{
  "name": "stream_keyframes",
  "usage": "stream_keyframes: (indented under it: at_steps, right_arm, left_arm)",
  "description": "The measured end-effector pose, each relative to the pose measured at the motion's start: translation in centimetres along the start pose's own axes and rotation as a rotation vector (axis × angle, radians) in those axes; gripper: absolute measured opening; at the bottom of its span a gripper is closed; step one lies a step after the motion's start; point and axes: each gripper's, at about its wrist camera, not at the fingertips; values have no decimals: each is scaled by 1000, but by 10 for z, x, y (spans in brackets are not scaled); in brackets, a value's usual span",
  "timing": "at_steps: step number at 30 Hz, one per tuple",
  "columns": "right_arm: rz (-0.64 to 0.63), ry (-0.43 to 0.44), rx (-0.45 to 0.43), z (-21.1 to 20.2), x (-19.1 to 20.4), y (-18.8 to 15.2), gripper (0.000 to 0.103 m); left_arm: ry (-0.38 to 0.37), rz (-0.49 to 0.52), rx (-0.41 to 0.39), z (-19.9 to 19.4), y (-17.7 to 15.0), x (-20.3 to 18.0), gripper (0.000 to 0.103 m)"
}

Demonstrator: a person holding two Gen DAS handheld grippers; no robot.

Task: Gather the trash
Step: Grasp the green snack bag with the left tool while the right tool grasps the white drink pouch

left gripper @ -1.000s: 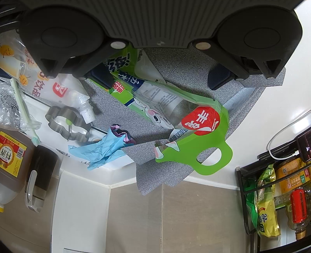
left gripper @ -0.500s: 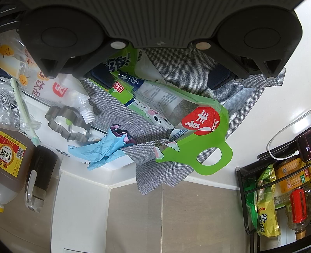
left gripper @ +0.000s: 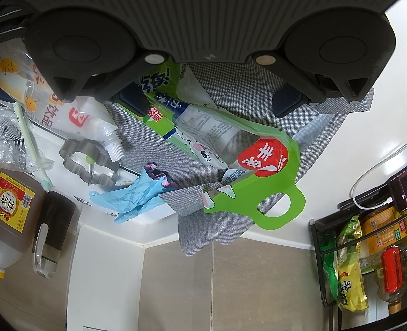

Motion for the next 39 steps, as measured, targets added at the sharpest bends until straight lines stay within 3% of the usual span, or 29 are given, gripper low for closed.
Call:
stream_keyframes:
  at_steps: [33,35,36,37,38,39]
  right_arm:
    - [3,-1,-4,1,0,-1,103]
    - [23,-12,-25,-2,-3,-2,96]
    - [48,-7,-41,-5,-6,-3,91]
    - [78,10,-58,-7,-10,-4,82]
    - [106,28,-75,-9,-14,-4,81]
    - [131,46,-95,-11,-17,-5,79]
  left_arm:
    - [22,18,34,-2,4,-2,103]
    - [28,25,27,-9,7,-4,84]
    - [12,36,11,-15,8,-5,55]
    - [1,56,-3,-21,9,-7,45]
    - [-9,79,-28,-29,8,-9,41]
    - [-18,104,-61,-37,7,-11,29]
Point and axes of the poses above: each gripper's, at about its wrist camera, not at the fingertips, and z roughly the way its jaws point, x to its left, y to its top, and after that the axes turned 3 degrees about x, right-handed
